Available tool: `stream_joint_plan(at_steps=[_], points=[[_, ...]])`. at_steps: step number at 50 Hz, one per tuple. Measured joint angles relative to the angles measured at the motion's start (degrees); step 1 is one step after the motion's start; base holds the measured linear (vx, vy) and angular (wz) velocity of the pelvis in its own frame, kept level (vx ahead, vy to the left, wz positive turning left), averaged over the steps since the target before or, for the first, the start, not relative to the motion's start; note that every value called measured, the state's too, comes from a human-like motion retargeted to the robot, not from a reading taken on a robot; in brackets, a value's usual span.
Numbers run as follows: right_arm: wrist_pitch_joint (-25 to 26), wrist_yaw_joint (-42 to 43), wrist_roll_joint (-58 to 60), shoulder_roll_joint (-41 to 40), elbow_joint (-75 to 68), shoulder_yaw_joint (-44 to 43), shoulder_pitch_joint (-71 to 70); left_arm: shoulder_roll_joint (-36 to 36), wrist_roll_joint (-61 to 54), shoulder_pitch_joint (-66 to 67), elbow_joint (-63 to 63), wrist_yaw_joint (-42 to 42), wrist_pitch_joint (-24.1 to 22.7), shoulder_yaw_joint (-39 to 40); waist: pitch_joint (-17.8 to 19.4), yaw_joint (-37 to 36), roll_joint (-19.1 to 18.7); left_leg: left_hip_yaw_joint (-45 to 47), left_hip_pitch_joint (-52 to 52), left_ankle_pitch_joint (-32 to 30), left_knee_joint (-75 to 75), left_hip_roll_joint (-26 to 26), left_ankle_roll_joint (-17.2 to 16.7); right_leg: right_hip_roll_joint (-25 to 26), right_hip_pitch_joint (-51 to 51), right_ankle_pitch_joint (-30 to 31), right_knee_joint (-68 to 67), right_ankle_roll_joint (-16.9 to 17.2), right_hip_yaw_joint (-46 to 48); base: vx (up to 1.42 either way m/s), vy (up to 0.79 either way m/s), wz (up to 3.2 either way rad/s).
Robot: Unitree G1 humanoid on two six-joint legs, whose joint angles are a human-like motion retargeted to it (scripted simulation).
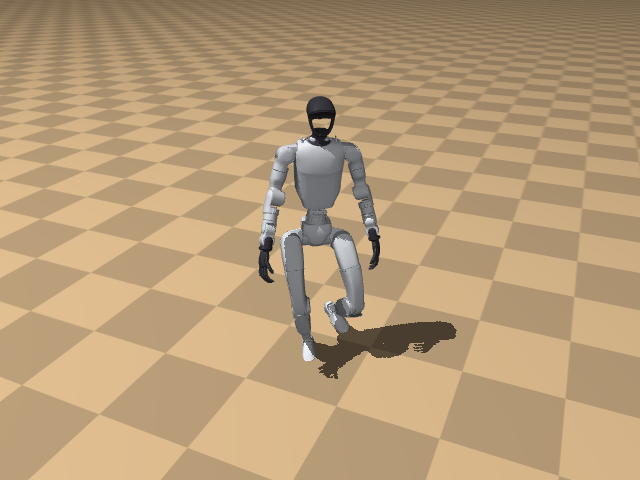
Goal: Walk
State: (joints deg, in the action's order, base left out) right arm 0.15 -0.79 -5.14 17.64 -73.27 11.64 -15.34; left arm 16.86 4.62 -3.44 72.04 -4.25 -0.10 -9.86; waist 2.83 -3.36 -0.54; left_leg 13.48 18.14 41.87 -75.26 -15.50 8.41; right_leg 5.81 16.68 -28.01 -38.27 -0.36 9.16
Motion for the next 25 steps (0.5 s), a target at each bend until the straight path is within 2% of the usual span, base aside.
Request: stream_joint_plan(at_steps=[3,7,20,25], points=[[0.0,-0.4,0.2,-0.5,-0.2,0.0,-0.2,0.5,0.3,-1.6,-2.5,0.6,-0.4,0.0,0.8,-0.5,1.0,1.5,2.8,2.5,4.2,2.1,0.3,-0.7,-2.0,-1.5,0.3,0.5,-1.0,0.26,-0.04,-0.18],[0.1,-1.2,0.6,-1.5,-0.8,-0.2,0.2,0.7,0.7,-3.9,-5.7,1.0,-1.0,-0.5,1.7,-0.9,2.1,3.0,6.0,3.0,10.6,5.1,0.1,-1.7,-4.2,-3.4,0.2,1.0,-2.3,0.24,-0.03,-0.18],[0.7,-4.3,5.4,-4.3,-5.2,-0.2,3.7,-0.1,2.0,-7.4,-12.1,-0.7,-2.4,-2.3,3.4,0.0,4.4,6.2,12.1,-4.3,33.6,13.9,-2.0,-6.0,-10.0,-8.9,-1.1,1.1,-4.2,0.19,-0.01,-0.09],[0.6,-4.7,7.3,-5.5,-6.0,0.5,5.3,-0.9,2.4,-6.2,-11.9,-1.2,-2.3,-2.6,3.8,0.4,5.0,6.3,13.3,-6.2,37.2,15.6,-2.5,-7.0,-11.1,-11.6,-3.8,0.7,-5.0,0.18,0.02,-0.16]])
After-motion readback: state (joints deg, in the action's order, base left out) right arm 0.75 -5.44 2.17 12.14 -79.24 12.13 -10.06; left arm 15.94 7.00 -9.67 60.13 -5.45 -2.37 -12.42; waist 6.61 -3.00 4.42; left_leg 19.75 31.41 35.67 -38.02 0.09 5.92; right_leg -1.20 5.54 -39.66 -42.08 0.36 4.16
